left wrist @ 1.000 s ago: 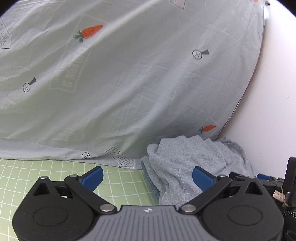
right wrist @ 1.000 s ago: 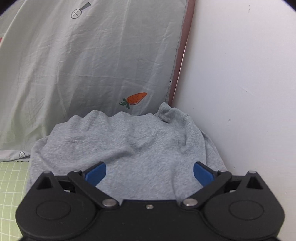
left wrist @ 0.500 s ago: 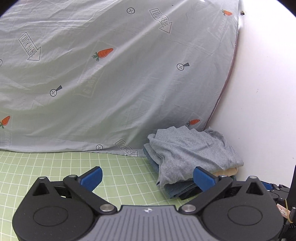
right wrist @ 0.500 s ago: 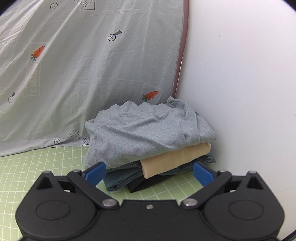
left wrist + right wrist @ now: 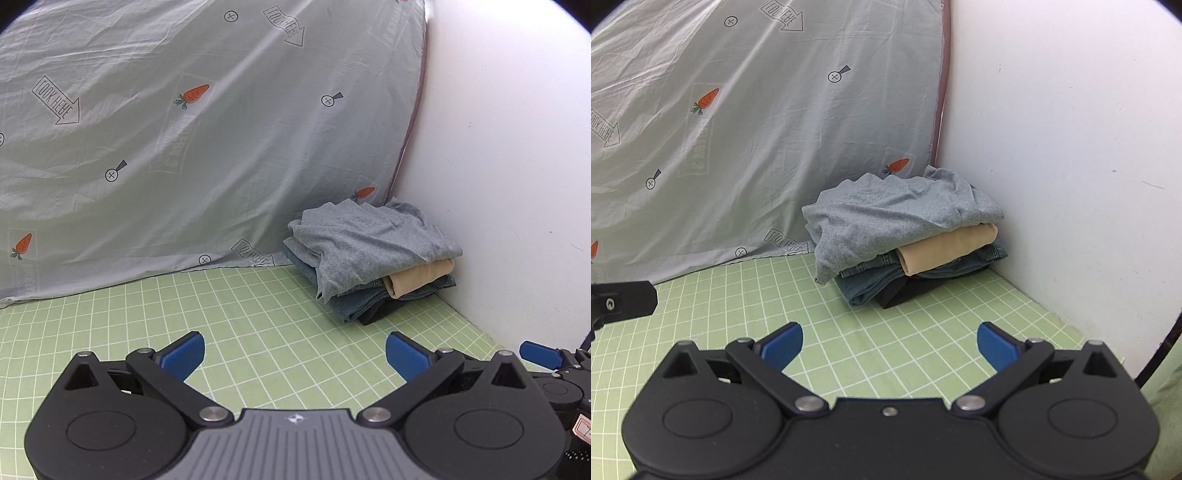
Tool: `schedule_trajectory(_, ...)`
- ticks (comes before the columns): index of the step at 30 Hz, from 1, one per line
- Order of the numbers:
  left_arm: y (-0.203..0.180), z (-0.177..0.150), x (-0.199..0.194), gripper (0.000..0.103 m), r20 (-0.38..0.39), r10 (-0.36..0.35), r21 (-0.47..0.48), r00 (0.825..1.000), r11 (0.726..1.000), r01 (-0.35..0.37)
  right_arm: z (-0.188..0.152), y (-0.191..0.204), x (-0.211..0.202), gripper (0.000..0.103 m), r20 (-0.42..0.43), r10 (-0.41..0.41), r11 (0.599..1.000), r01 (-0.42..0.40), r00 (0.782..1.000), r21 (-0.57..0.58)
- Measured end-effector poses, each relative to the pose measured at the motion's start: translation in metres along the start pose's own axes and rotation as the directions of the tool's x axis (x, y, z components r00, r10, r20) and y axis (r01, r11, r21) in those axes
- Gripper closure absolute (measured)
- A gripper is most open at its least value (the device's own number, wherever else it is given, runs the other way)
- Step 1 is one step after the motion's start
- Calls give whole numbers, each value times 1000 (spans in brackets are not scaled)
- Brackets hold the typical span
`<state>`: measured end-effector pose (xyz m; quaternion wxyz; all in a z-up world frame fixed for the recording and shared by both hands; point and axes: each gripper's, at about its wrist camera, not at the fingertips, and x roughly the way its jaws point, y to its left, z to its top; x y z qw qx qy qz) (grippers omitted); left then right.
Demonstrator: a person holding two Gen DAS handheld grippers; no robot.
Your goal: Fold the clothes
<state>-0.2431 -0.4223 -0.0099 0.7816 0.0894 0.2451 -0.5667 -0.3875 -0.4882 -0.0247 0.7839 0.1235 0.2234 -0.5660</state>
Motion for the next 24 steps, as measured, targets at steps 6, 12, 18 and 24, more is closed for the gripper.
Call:
schedule_trajectory(6,18,-26,-24,0,-18,18,35,1000,999,-17,-23,18,-28,1,-15,-11,1000,11,1000,11)
schedule_trajectory(12,32,-40,-47,0,-27,13,52,1000,999,-11,-35,29,-51,1,-12,-25,1000,25,1000,18)
schedule_trajectory(18,39,-49,-61,0,-34,1,62,999,998,1,-44,33,-69,1,-9,-42,999,42,999,28)
schedule_trajectory(24,41,-54,-72,0,-30,-12,76,999,997,14,-49,35,-81,1,-4,-50,998,50,999,31)
